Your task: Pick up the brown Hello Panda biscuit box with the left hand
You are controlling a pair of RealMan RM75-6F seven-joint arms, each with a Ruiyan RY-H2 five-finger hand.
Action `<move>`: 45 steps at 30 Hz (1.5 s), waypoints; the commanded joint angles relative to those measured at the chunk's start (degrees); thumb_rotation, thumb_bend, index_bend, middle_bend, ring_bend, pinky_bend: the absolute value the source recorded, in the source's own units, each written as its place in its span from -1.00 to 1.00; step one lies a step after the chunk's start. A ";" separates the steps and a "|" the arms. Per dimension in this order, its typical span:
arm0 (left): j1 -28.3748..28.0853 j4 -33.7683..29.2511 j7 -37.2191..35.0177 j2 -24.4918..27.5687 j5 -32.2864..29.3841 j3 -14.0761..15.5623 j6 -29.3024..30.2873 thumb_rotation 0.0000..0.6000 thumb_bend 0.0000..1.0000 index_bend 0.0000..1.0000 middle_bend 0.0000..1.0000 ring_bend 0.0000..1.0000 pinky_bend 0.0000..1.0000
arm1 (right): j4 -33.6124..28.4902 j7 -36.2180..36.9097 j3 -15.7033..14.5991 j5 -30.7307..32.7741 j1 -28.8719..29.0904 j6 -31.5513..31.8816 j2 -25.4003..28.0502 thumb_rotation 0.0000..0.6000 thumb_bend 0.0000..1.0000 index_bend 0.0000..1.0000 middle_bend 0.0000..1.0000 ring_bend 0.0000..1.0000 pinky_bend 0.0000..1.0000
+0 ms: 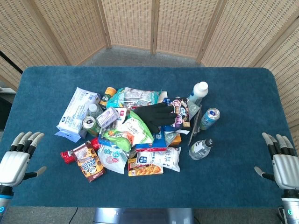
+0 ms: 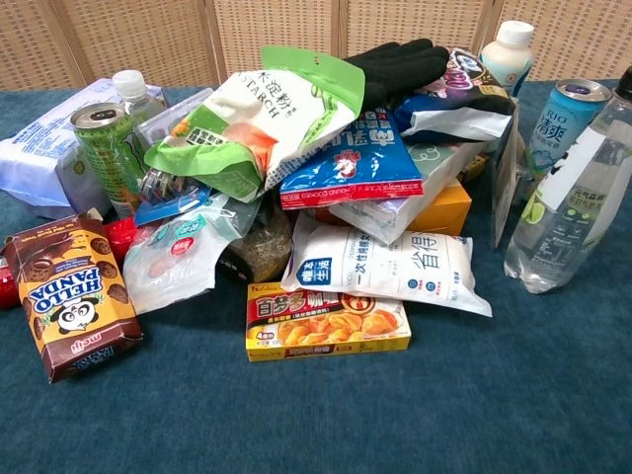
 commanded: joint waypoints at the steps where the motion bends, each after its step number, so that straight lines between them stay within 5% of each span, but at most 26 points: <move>1: 0.02 0.09 0.32 -0.07 -0.17 -0.02 -0.05 1.00 -1.00 -1.00 -1.00 -1.00 -1.00 | 0.23 -0.29 -0.01 -0.08 -0.02 0.11 -0.08 1.00 -1.00 -1.00 -1.00 -1.00 -1.00; 7: -0.73 0.31 0.52 -0.13 1.22 0.68 -1.29 0.99 -1.00 -1.00 -1.00 -1.00 -1.00 | 0.29 -0.13 -0.10 -0.29 -0.13 0.26 -0.12 1.00 -1.00 -1.00 -1.00 -1.00 -1.00; 11: -5.28 2.06 -2.92 1.23 9.32 3.16 -6.22 0.99 -1.00 -1.00 -1.00 -1.00 -1.00 | 0.35 -0.27 -0.03 0.07 -0.20 0.19 -0.10 1.00 -1.00 -1.00 -1.00 -1.00 -1.00; 19: -13.45 1.87 3.63 3.32 16.91 3.69 -15.09 0.97 -1.00 -1.00 -1.00 -1.00 -1.00 | -0.30 0.26 0.55 0.28 -0.93 1.84 0.74 1.00 -1.00 -1.00 -1.00 -1.00 -1.00; 30: -17.17 0.17 11.86 4.93 13.40 3.06 -23.04 0.99 -1.00 -1.00 -1.00 -1.00 -1.00 | -0.57 1.86 0.84 0.44 -1.59 2.68 1.67 1.00 -1.00 -1.00 -1.00 -1.00 -1.00; 45: -18.83 2.95 18.36 -1.61 7.94 2.65 -27.45 0.99 -1.00 -1.00 -1.00 -1.00 -1.00 | -0.70 3.53 1.64 1.55 -1.99 2.98 2.32 1.00 -1.00 -1.00 -1.00 -1.00 -1.00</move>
